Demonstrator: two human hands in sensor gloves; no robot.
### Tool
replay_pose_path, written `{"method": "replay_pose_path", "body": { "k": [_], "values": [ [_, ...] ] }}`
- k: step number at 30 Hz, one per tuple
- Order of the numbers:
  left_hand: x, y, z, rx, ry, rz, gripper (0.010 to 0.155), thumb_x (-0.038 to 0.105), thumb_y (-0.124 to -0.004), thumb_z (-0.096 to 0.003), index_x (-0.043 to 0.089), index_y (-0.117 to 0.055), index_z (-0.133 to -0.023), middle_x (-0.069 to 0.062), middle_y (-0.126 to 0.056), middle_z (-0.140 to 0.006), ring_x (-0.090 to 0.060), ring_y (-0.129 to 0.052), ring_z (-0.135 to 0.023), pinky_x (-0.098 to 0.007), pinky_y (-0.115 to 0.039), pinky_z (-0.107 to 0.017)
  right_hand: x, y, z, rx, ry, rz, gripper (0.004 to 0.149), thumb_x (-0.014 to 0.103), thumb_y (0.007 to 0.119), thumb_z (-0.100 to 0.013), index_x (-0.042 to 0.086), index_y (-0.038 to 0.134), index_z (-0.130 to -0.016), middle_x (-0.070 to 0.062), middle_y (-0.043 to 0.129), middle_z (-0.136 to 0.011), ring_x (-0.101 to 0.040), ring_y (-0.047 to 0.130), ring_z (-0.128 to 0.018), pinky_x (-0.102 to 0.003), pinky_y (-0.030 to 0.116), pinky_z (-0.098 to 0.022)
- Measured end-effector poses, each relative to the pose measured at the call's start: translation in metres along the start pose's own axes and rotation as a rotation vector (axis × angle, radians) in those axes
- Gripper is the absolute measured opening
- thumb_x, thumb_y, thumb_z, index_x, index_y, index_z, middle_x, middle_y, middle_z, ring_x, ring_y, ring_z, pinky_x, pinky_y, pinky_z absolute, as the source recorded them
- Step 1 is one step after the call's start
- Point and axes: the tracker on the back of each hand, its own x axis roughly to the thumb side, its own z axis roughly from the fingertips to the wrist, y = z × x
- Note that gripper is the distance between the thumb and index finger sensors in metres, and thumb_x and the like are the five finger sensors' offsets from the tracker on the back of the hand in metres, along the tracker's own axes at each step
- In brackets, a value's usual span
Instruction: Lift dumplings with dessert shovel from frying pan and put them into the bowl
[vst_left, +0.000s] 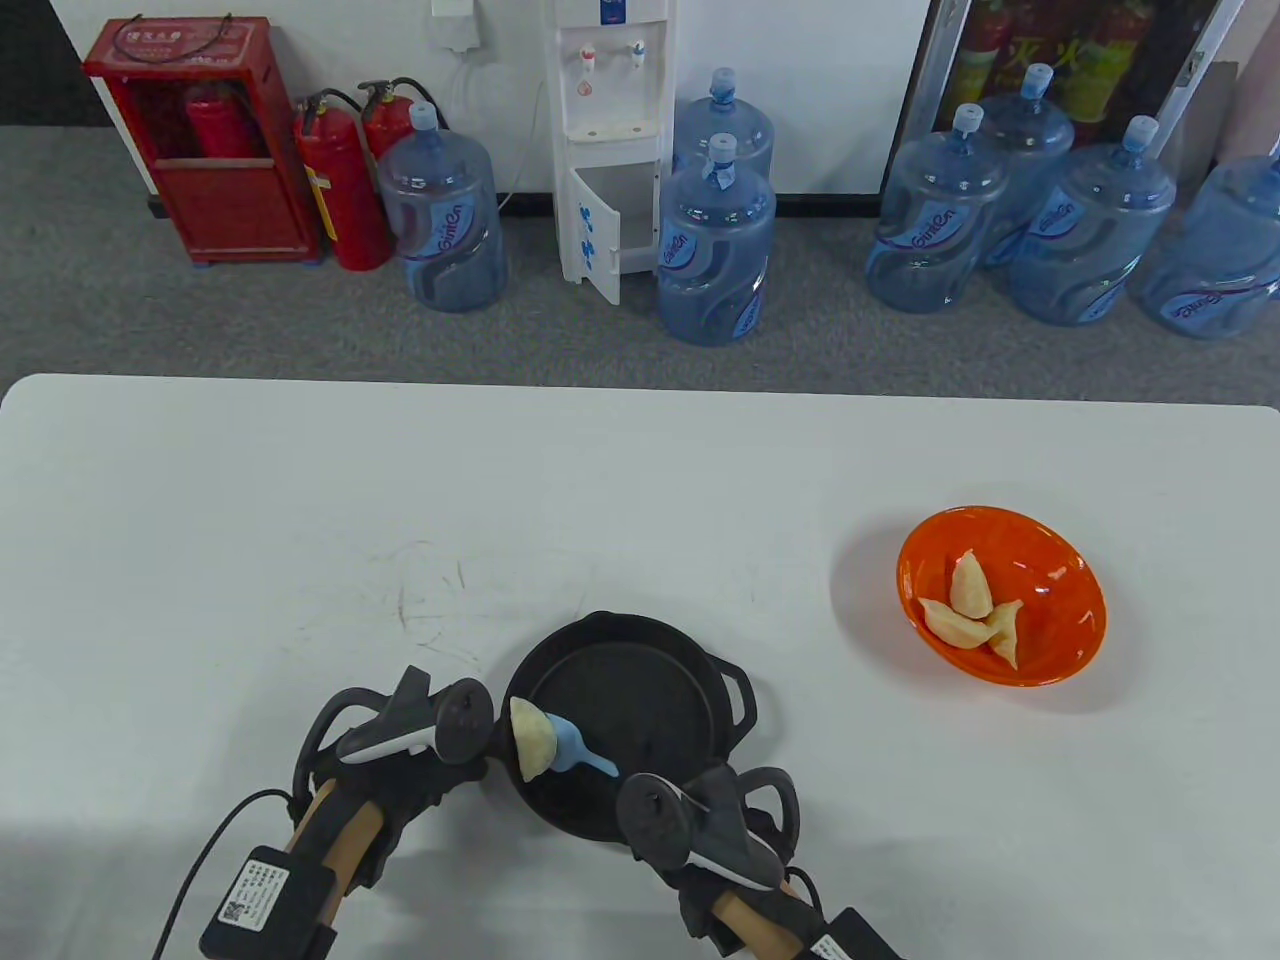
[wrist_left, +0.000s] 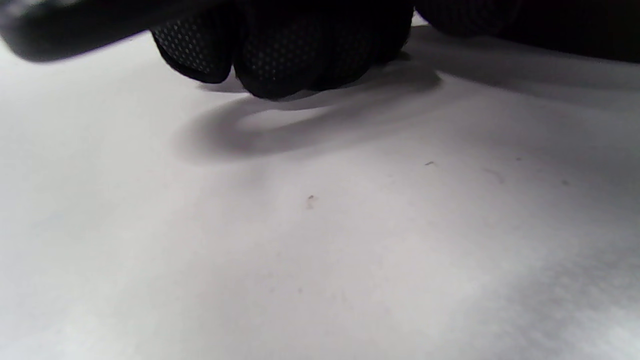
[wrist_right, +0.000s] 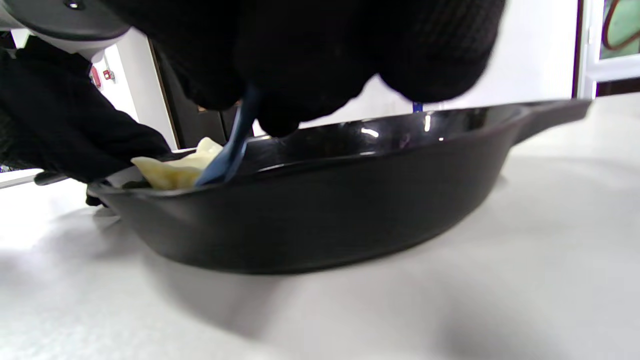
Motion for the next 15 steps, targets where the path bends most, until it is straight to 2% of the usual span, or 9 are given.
{"method": "replay_pose_path", "body": {
  "k": [2, 11, 15],
  "values": [
    [0.000, 0.000, 0.000, 0.000, 0.000, 0.003, 0.054, 0.051, -0.063, -0.0503, 0.029, -0.058, -0.099, 0.006, -0.077, -0.084, -0.015, -0.089, -0.068, -0.049, -0.071, -0.072, -0.005, 0.000, -0.002, 0.018, 0.008, -0.040, 0.046, 0.038, 0.076, -0.061, 0.013, 0.083, -0.099, -0.013, 0.089, -0.082, -0.005, 0.092, -0.034, -0.037, 0.088, -0.036],
    [0.000, 0.000, 0.000, -0.001, 0.000, 0.003, 0.054, 0.052, -0.063, -0.0503, 0.028, -0.058, -0.099, 0.005, -0.077, -0.084, -0.015, -0.089, -0.068, -0.049, -0.071, -0.072, -0.043, 0.005, -0.012, 0.199, 0.125, -0.422, 0.045, 0.036, 0.074, -0.062, 0.012, 0.085, -0.098, -0.014, 0.090, -0.080, -0.006, 0.090, -0.032, -0.037, 0.087, -0.034],
    [0.000, 0.000, 0.000, -0.001, 0.000, 0.003, 0.055, 0.052, -0.063, -0.0504, 0.028, -0.058, -0.099, 0.006, -0.077, -0.084, -0.015, -0.089, -0.068, -0.049, -0.071, -0.072, -0.053, 0.004, -0.013, 0.218, 0.135, -0.514, 0.045, 0.036, 0.074, -0.062, 0.012, 0.085, -0.098, -0.014, 0.089, -0.080, -0.006, 0.090, -0.033, -0.037, 0.087, -0.035]
  ]
}}
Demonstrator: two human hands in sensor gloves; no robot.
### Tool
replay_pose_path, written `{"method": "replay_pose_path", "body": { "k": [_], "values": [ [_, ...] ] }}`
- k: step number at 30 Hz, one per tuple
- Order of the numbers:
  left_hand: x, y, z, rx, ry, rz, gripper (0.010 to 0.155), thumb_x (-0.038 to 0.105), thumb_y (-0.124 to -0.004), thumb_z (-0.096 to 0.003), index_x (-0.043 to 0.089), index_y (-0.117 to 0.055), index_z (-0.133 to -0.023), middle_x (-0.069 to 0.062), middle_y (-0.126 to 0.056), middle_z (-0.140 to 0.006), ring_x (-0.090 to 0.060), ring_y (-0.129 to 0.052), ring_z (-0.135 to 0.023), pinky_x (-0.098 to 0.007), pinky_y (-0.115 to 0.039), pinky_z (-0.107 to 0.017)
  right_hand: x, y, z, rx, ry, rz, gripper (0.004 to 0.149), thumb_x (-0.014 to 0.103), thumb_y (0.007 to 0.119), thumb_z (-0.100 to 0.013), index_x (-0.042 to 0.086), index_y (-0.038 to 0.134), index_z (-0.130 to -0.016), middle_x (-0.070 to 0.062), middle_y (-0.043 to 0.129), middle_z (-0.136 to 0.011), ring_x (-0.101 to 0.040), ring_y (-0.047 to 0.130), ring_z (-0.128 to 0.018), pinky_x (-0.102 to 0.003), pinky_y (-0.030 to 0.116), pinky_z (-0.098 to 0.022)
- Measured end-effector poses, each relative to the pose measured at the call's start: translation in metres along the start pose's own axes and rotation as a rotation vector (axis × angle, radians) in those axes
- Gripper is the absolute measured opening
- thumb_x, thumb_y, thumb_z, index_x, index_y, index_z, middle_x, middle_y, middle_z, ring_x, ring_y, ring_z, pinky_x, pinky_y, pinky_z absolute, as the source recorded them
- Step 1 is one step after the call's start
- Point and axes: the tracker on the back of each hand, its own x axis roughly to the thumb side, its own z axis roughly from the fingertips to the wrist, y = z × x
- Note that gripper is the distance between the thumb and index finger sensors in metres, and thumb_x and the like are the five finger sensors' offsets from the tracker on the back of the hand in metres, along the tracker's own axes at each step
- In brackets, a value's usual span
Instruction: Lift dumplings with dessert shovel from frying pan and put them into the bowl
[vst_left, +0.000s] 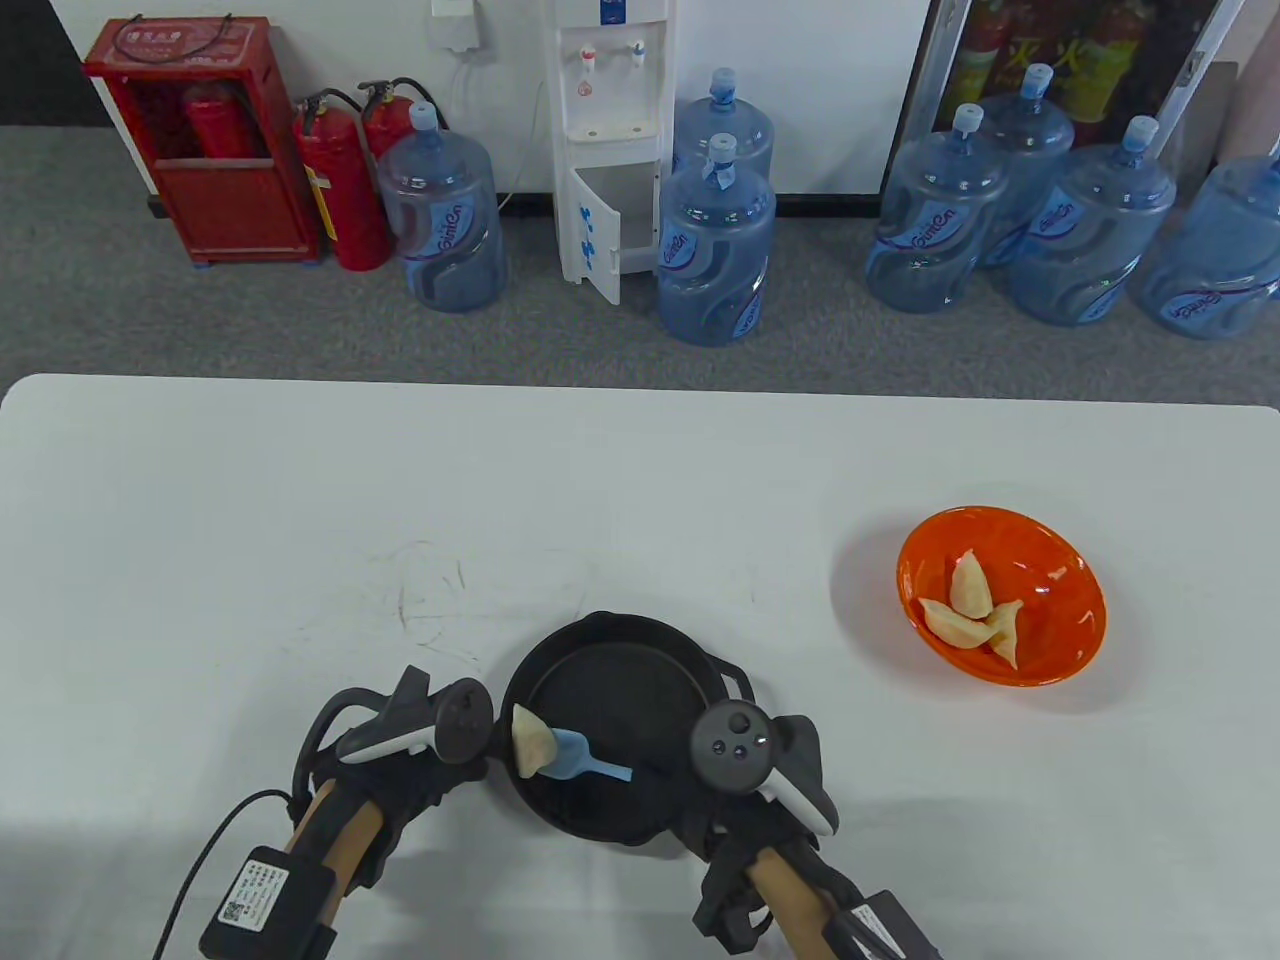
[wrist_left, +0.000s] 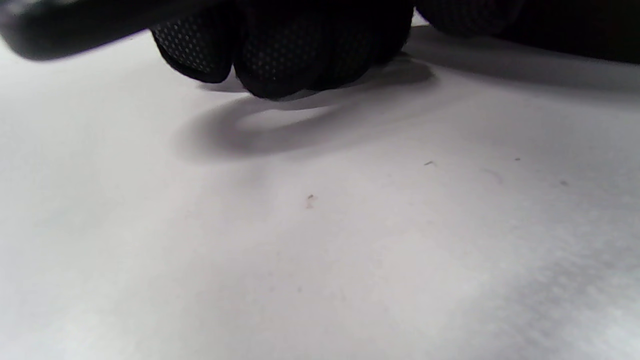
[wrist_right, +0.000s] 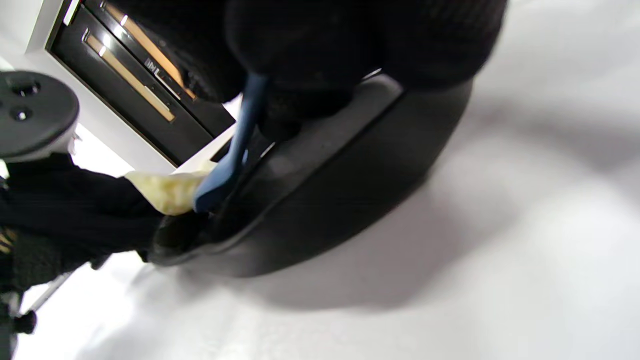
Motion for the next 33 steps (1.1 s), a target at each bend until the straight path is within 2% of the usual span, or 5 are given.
{"method": "replay_pose_path", "body": {
  "k": [5, 15, 33],
  "values": [
    [0.000, 0.000, 0.000, 0.000, 0.000, 0.001, 0.054, 0.052, -0.063, -0.0505, 0.028, -0.058, -0.099, 0.006, -0.077, -0.084, -0.015, -0.089, -0.068, -0.049, -0.071, -0.072, -0.009, -0.011, 0.000, -0.032, -0.015, -0.065, 0.045, 0.036, 0.074, -0.062, 0.013, 0.084, -0.098, -0.013, 0.089, -0.081, -0.006, 0.090, -0.034, -0.037, 0.087, -0.036],
    [0.000, 0.000, 0.000, -0.001, 0.000, 0.004, 0.055, 0.052, -0.063, -0.0503, 0.028, -0.058, -0.099, 0.006, -0.077, -0.084, -0.015, -0.089, -0.068, -0.049, -0.071, -0.072, -0.025, -0.040, 0.008, -0.167, -0.043, -0.194, 0.044, 0.037, 0.074, -0.062, 0.015, 0.085, -0.098, -0.012, 0.089, -0.081, -0.006, 0.091, -0.035, -0.038, 0.087, -0.037],
    [-0.001, 0.000, 0.000, -0.007, 0.000, 0.004, 0.055, 0.052, -0.063, -0.0504, 0.028, -0.058, -0.100, 0.005, -0.077, -0.084, -0.015, -0.089, -0.069, -0.049, -0.071, -0.072, -0.045, -0.075, 0.020, -0.308, 0.034, -0.181, 0.044, 0.036, 0.075, -0.062, 0.015, 0.085, -0.098, -0.013, 0.089, -0.081, -0.007, 0.091, -0.035, -0.038, 0.086, -0.038]
  ]
}}
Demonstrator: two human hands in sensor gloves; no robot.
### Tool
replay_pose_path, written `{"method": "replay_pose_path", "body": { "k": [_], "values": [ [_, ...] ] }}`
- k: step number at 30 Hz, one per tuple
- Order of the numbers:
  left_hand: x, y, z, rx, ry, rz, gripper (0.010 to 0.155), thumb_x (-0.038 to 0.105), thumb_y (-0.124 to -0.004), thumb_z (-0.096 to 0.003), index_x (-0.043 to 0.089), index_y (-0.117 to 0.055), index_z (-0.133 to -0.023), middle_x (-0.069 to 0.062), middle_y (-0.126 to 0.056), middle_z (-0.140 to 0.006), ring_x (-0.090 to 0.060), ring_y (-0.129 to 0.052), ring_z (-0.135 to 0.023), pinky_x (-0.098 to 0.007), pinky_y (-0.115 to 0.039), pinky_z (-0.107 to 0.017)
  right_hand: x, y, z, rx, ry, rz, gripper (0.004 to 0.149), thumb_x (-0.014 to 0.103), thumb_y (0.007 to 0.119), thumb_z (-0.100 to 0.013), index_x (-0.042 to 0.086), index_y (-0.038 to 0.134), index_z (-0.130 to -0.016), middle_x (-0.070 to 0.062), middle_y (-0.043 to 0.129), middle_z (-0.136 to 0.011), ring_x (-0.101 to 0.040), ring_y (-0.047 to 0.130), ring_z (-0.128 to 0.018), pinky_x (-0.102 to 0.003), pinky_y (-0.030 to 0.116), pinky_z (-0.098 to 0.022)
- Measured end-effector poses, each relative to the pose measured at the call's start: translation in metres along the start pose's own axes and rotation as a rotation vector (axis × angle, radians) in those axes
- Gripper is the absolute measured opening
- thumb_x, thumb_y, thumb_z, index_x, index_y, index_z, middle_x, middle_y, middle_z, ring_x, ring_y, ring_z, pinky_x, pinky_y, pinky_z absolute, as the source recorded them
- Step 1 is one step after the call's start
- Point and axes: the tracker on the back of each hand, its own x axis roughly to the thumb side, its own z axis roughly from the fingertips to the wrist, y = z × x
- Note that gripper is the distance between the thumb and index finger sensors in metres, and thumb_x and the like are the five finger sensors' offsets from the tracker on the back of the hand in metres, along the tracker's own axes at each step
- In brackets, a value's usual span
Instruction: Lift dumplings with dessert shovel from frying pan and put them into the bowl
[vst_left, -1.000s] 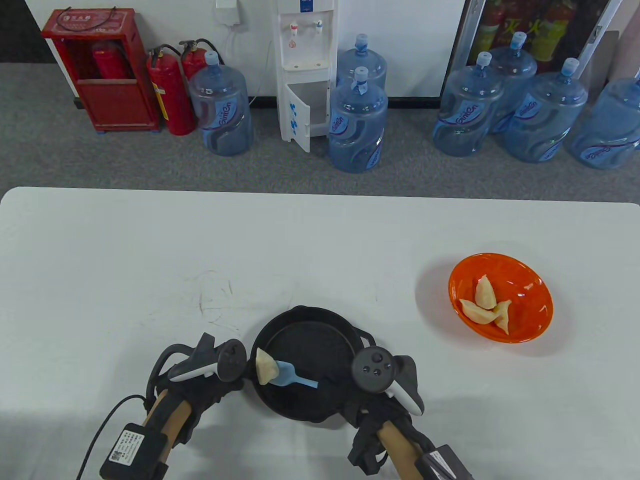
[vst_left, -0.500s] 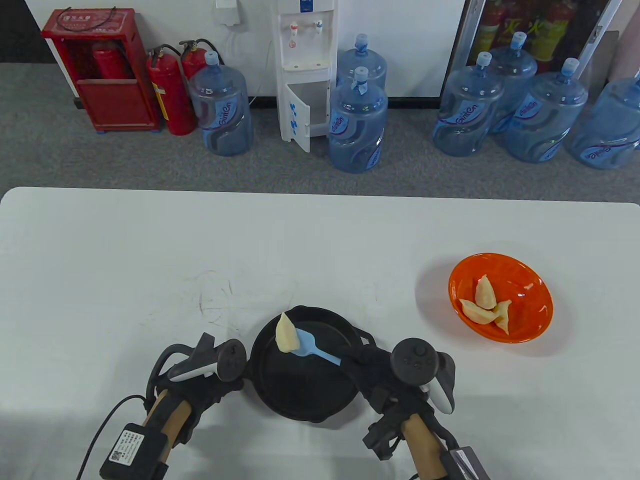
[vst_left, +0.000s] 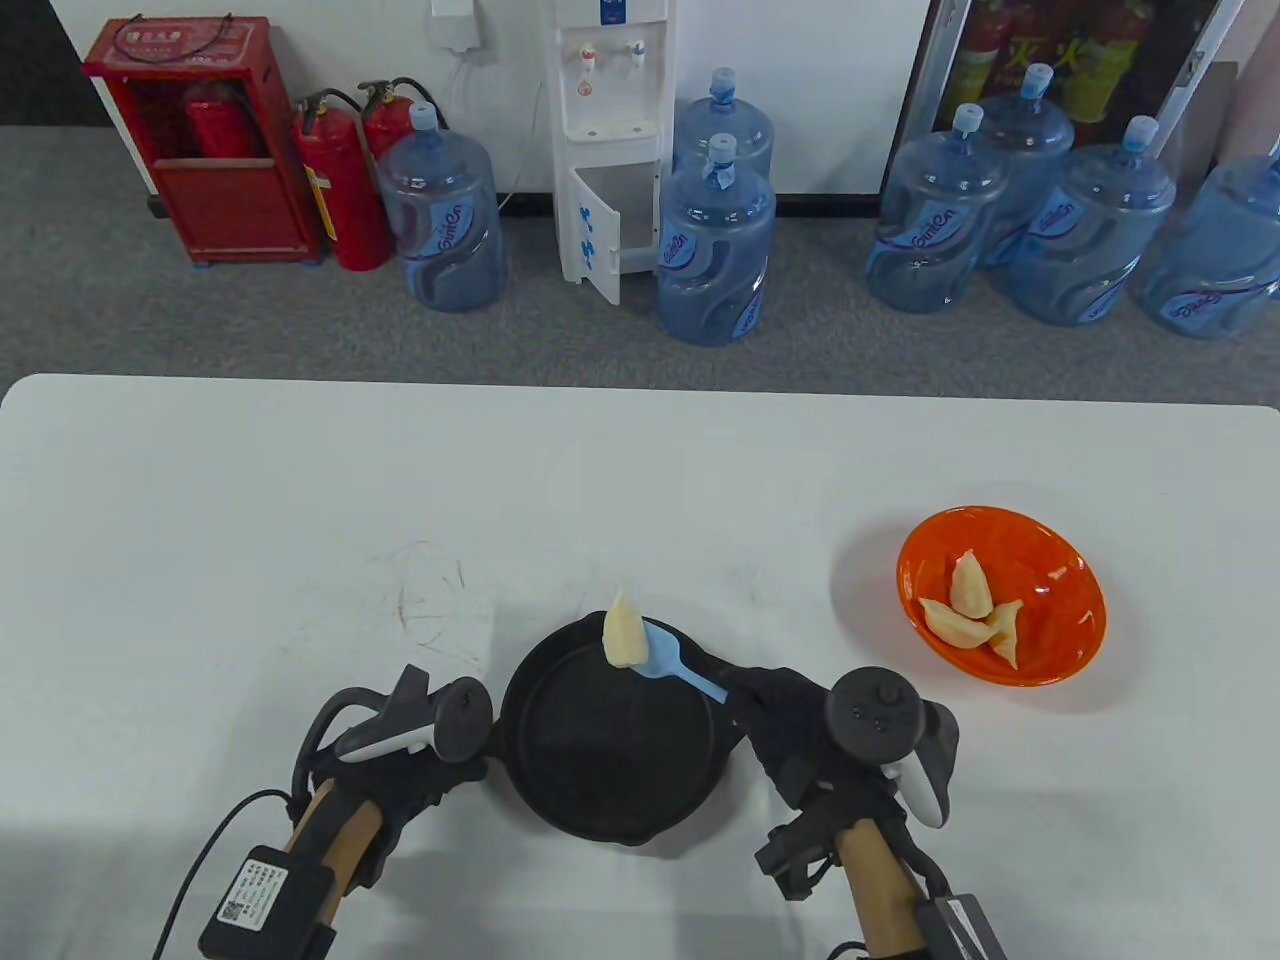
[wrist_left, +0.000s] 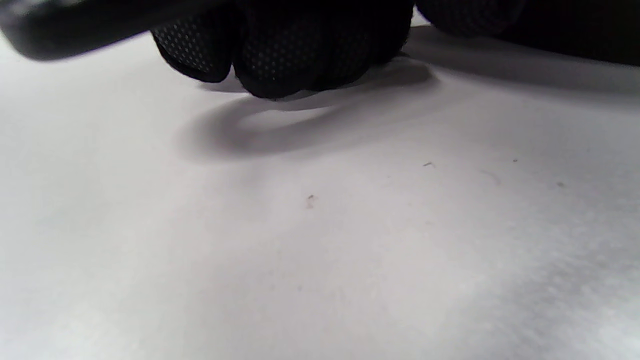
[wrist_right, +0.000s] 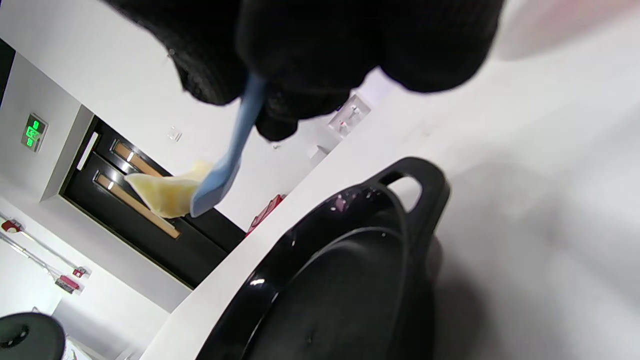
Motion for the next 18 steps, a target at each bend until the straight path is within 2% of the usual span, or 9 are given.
{"method": "replay_pose_path", "body": {
  "k": [7, 18],
  "values": [
    [0.000, 0.000, 0.000, -0.001, 0.001, -0.001, 0.055, 0.052, -0.063, -0.0504, 0.029, -0.058, -0.100, 0.005, -0.077, -0.084, -0.015, -0.089, -0.069, -0.049, -0.071, -0.072, -0.009, -0.028, -0.003, -0.073, 0.026, -0.022, 0.043, 0.036, 0.075, -0.062, 0.015, 0.085, -0.099, -0.013, 0.089, -0.082, -0.007, 0.091, -0.036, -0.039, 0.086, -0.039],
    [0.000, 0.000, 0.000, -0.002, 0.001, 0.006, 0.055, 0.052, -0.063, -0.0502, 0.029, -0.058, -0.100, 0.006, -0.077, -0.084, -0.015, -0.089, -0.069, -0.049, -0.071, -0.072, -0.036, -0.095, -0.006, -0.231, 0.139, 0.005, 0.043, 0.035, 0.075, -0.062, 0.015, 0.084, -0.099, -0.013, 0.088, -0.084, -0.009, 0.091, -0.039, -0.040, 0.085, -0.041]
  ]
}}
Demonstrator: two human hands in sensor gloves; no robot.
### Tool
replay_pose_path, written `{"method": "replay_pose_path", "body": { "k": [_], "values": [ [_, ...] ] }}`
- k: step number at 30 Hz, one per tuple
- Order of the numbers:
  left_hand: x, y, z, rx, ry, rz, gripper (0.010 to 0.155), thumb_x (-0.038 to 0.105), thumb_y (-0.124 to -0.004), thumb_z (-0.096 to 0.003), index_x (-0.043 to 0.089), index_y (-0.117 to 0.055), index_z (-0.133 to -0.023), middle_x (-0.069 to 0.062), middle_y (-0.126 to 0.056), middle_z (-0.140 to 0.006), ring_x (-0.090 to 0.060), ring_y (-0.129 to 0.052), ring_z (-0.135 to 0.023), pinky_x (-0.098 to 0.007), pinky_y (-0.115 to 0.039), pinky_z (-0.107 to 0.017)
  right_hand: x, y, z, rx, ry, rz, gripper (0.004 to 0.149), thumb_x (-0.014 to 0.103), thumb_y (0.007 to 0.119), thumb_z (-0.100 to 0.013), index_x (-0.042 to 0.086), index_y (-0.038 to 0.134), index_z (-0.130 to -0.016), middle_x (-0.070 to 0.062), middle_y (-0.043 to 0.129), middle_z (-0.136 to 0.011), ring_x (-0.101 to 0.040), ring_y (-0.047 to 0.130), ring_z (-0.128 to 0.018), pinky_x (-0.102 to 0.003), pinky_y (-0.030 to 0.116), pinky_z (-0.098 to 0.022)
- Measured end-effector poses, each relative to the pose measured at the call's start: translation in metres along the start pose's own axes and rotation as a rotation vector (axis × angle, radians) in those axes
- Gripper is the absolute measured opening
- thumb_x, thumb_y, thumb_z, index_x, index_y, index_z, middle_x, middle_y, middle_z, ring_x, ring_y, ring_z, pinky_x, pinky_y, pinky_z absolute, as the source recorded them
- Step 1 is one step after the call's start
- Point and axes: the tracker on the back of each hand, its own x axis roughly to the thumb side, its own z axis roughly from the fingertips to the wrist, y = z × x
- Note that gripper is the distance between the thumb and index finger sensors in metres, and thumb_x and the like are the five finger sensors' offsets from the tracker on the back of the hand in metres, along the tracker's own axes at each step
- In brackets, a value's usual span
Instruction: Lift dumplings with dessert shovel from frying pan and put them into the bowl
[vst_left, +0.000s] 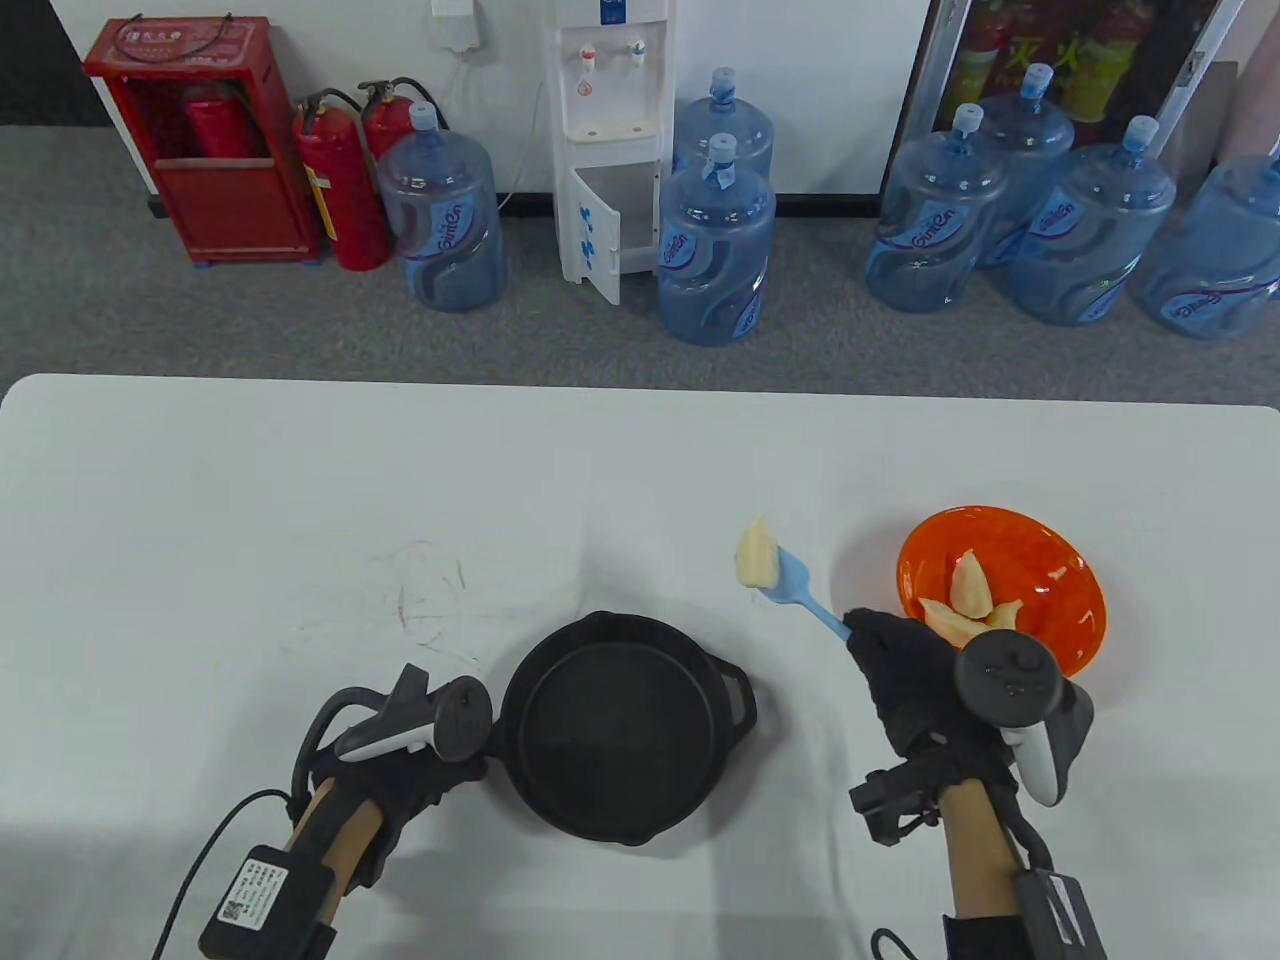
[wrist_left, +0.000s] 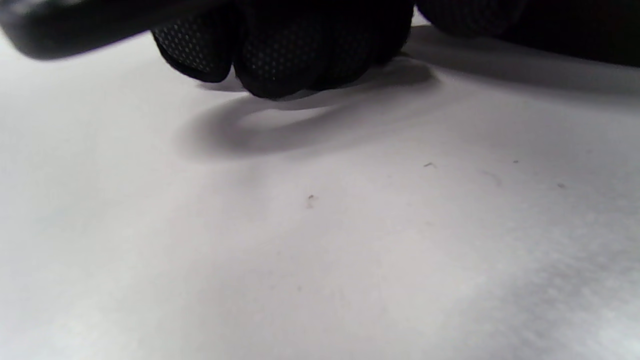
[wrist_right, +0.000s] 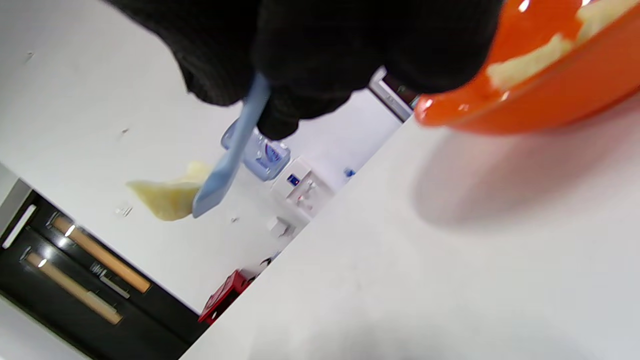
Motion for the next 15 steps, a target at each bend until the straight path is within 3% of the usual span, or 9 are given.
{"method": "replay_pose_path", "body": {
  "k": [8, 15],
  "values": [
    [-0.001, 0.000, 0.000, 0.000, 0.000, 0.001, 0.055, 0.052, -0.063, -0.0502, 0.029, -0.058, -0.100, 0.006, -0.077, -0.084, -0.015, -0.089, -0.069, -0.049, -0.071, -0.072, -0.029, -0.042, -0.011, -0.113, 0.108, 0.004, 0.043, 0.035, 0.075, -0.063, 0.015, 0.084, -0.100, -0.013, 0.087, -0.085, -0.010, 0.091, -0.040, -0.041, 0.084, -0.042],
    [-0.001, 0.000, 0.000, 0.001, -0.001, 0.002, 0.055, 0.052, -0.063, -0.0502, 0.029, -0.058, -0.100, 0.006, -0.077, -0.084, -0.015, -0.089, -0.069, -0.049, -0.071, -0.072, -0.063, -0.062, -0.009, -0.182, 0.213, 0.025, 0.043, 0.034, 0.075, -0.063, 0.015, 0.084, -0.100, -0.014, 0.087, -0.085, -0.010, 0.091, -0.040, -0.042, 0.084, -0.043]
  ]
}}
